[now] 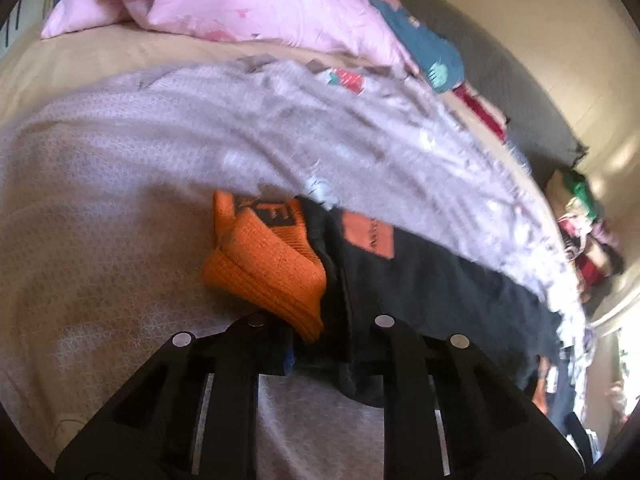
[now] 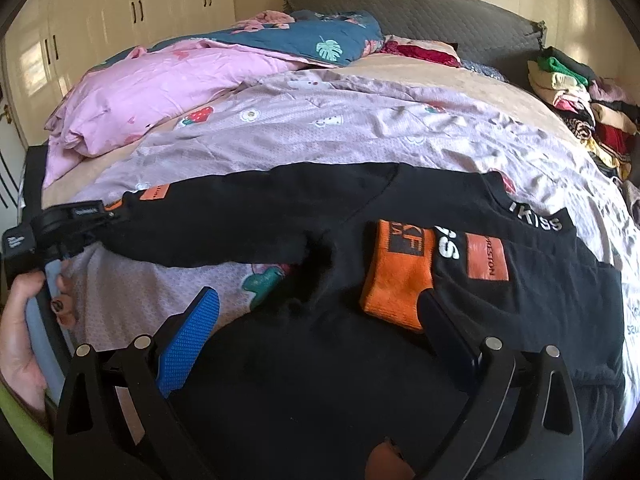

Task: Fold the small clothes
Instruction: 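Move the left gripper to the other sleeve's orange cuff and grasp it, then lift the sleeve with the left gripper and fold it across the shirt front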

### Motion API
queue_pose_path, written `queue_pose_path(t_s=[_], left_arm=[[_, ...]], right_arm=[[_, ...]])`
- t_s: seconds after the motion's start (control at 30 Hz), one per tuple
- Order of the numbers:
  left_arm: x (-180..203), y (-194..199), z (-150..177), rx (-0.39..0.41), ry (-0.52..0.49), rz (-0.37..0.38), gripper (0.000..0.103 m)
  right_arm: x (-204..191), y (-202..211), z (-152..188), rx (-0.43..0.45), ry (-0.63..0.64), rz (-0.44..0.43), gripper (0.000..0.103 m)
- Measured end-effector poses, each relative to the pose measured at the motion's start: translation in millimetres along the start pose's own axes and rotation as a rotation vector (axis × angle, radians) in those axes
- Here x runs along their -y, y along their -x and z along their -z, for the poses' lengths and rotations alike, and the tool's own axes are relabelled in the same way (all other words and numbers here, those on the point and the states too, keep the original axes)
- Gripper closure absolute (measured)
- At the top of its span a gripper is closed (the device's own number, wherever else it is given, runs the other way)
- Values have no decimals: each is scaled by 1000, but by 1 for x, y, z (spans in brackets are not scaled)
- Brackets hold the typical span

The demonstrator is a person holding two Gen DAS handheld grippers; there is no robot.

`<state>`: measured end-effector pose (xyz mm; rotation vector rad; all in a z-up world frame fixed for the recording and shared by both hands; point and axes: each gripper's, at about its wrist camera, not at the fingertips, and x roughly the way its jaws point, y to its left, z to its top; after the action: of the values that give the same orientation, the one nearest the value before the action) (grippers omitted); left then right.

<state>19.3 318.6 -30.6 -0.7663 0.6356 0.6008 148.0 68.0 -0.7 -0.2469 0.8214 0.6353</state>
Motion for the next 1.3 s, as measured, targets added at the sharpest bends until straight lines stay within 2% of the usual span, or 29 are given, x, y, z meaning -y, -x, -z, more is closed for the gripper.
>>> queue_pose_path(t_s=[0.33,0.63,1.3], left_arm=[[42,48,3,99,-114,100,94],[85,63,4,100,-155,159,94],[204,103,16,159,-344,254,95]], right_arm=[[28,16,4,31,-74,14,4],[60,43,12,66,-153,34,4],[154,103,40,157,-383,79,4]])
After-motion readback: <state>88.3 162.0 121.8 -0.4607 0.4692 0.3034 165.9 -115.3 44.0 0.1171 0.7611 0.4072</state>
